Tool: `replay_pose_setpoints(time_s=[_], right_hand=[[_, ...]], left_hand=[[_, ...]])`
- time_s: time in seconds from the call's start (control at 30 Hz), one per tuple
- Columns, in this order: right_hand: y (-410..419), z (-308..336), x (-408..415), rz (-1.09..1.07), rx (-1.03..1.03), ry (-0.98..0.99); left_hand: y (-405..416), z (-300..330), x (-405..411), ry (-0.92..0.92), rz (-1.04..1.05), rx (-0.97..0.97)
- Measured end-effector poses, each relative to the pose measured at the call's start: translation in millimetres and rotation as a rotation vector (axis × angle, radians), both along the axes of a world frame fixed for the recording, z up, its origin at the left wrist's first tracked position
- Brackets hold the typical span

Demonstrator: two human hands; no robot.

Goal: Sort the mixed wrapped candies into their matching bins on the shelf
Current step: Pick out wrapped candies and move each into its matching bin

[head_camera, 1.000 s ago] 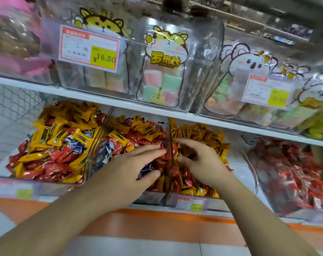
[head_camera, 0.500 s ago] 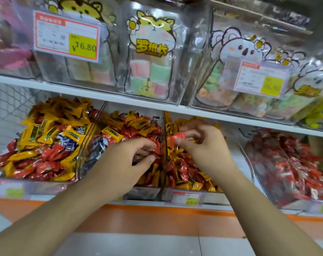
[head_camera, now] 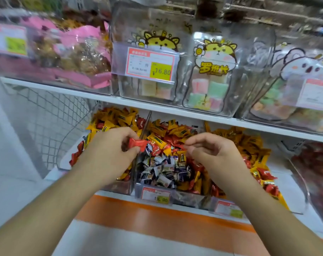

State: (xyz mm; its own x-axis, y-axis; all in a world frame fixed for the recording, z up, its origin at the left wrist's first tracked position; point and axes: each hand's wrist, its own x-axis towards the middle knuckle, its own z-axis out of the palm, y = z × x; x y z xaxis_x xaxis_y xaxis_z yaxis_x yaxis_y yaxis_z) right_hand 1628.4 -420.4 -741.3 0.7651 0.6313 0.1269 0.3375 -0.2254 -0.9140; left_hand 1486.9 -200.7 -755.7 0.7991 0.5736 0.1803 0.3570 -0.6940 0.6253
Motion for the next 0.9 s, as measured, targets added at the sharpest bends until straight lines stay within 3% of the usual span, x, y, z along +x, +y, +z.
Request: replay_pose_setpoints(time_s=[0.17,0.47,0.63,0.77,0.9], right_hand=[[-5.2,-3.7,9.7,-0.055,-0.024,-0.068],[-58.8,-16.4,76.2,-0.261,-0.213,-0.277],[-81.2,-33.4,85.2,-0.101,-0.456,-0.179],[-82.5,-31.8,82.7,0.004,-0.820,-0.385],[-82.0,-36.9,81.7,-0.015,-0.850,-0.437]], left_hand=[[26.3,-2.0,-8.6,0.128,-0.003,0.029],[-35.4,-10.3,29.9,0.078,-0.404,0.072],[-71.9,-22.5,43.1,0.101,-0.566,0.080],[-91.8,-31.5,50.3,0.140,-0.658,0.059],[-102.5,-39.5,54.0,0.156,-0.674,0.074]])
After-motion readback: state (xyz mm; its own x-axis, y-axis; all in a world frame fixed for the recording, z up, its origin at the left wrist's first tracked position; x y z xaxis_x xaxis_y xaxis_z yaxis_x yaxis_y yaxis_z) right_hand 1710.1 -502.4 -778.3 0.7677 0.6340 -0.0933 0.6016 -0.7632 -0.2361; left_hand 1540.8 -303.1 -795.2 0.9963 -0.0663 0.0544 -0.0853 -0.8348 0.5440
